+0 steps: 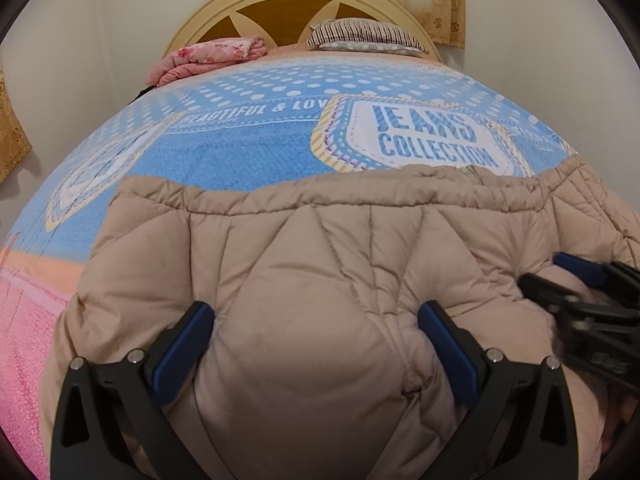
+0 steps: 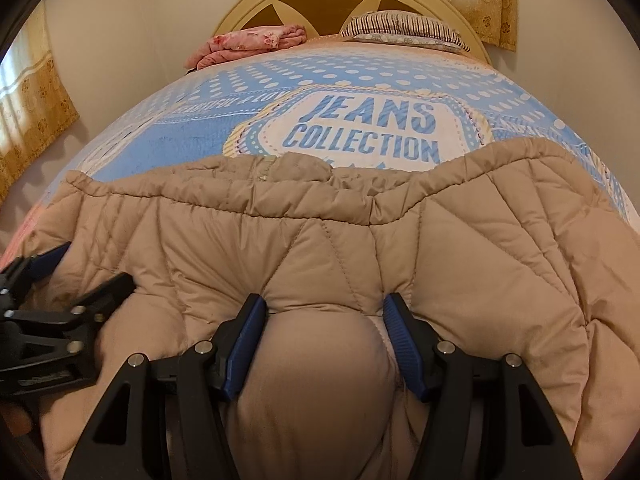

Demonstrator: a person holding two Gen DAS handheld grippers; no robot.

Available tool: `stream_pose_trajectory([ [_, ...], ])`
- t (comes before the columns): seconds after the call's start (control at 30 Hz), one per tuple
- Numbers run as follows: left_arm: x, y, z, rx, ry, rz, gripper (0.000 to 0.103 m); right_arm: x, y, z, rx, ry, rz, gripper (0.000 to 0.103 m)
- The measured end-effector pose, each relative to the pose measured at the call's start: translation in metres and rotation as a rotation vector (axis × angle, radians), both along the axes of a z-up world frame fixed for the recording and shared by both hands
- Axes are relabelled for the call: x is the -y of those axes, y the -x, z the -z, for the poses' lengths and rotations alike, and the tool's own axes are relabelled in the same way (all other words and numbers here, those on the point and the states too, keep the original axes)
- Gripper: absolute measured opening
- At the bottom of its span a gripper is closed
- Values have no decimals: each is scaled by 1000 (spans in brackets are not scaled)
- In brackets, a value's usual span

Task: Fold large clothes
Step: 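Open both tools and smooth the folded jacket flat on the bed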

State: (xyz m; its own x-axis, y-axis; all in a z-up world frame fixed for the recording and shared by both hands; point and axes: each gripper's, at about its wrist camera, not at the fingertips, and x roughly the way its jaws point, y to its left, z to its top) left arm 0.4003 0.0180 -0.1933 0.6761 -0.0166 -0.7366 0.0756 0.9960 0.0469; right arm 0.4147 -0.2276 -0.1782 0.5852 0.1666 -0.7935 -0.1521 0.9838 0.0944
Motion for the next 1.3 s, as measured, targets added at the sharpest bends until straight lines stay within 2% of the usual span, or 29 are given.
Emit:
stream_pose_trajectory([
  [0.1, -2, 1, -3, -5, 6, -3, 103, -2, 29, -24, 49, -37, -1, 63],
  [0.17, -5, 8, -14, -3, 11, -32, 103, -11, 49, -29, 80, -7, -46, 63],
  [0.23, -6, 24, -26, 25, 5, -41, 103, -18, 59, -15, 55, 49, -56, 66],
  [0.33, -8, 43, -31, 15, 15, -62, 103, -16, 67, 1, 104, 67, -58, 68],
  [0.4, -7, 51, -27, 10, 6, -73, 103, -17, 67, 7, 111, 82, -54, 69],
  [0.57, 6, 53, -5, 42, -89, -75, 103, -15, 62, 11, 87, 74, -59, 70],
  [0.67, 4, 49, 0, 42, -79, -80, 103, -8, 71, -3, 78, 49, -58, 70],
  [0.77, 1, 47, 2, 41, -57, -78, 103, -1, 102, -26, 174, 11, -47, 70],
  [0.87, 1, 47, 2, 42, -56, -78, 103, -8, 120, -18, 139, 40, -74, 70],
  [0.93, 2, 48, 3, 43, -58, -76, 103, -10, 128, -8, 162, 76, -63, 70],
  [1.17, 1, 49, 4, 42, -60, -77, 103, -7, 117, 10, 110, 68, -56, 75],
  [1.3, 2, 49, 4, 41, -59, -78, 103, -7, 119, 14, 109, 75, -56, 76],
])
